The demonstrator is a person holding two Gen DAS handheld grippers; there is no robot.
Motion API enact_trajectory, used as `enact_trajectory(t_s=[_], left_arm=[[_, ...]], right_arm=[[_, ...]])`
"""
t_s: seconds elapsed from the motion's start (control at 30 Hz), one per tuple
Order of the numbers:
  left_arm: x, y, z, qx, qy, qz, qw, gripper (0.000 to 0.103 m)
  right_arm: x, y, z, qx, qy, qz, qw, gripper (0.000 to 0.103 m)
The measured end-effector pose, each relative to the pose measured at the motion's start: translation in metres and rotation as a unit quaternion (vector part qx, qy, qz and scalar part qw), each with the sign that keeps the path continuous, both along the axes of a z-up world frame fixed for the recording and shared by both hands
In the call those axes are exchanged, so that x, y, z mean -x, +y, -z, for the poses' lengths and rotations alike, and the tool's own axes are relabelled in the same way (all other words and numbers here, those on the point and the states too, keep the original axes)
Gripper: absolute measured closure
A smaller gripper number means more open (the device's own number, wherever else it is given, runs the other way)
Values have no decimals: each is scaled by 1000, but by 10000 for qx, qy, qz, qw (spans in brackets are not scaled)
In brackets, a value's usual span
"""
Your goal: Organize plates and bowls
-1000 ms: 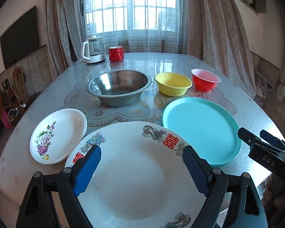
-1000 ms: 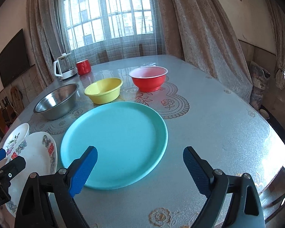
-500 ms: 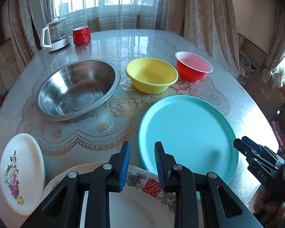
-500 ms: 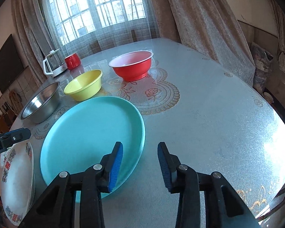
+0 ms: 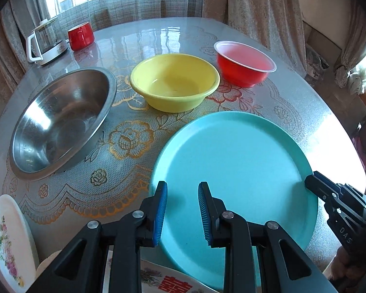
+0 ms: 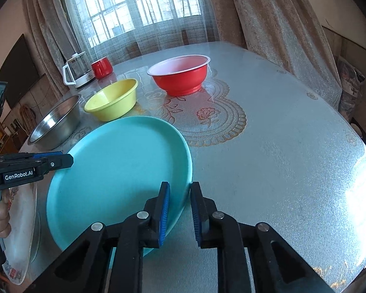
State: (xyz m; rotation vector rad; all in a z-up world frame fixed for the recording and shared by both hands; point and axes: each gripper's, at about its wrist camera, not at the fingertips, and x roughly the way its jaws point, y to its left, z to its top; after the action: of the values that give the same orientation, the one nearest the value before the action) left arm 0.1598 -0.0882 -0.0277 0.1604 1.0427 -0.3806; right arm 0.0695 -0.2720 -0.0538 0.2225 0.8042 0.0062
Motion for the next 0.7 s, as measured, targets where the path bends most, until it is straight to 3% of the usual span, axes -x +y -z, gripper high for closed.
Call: enact_trajectory(t_s=[0.2, 0.33, 0.43, 0.6, 0.7], left_arm=[[-3, -15, 8, -273, -80, -12, 9996, 76], [-2, -10, -2, -159, -240, -130, 9995, 76], [0, -6, -3, -326, -317, -241, 9987, 75], [8, -15, 7, -551, -324, -25, 9980, 75], [8, -18, 8, -465, -306, -33, 9984, 80]], right_arm=[[-6, -10, 0, -4, -34, 73, 10000, 92], [-10, -16, -1, 50, -61, 166, 9998, 92], [-14, -23, 0, -79, -55, 248, 9996, 92], [-19, -34, 0, -391, -32, 298, 9988, 92], [-22, -41, 0, -412, -20, 389, 9984, 92]])
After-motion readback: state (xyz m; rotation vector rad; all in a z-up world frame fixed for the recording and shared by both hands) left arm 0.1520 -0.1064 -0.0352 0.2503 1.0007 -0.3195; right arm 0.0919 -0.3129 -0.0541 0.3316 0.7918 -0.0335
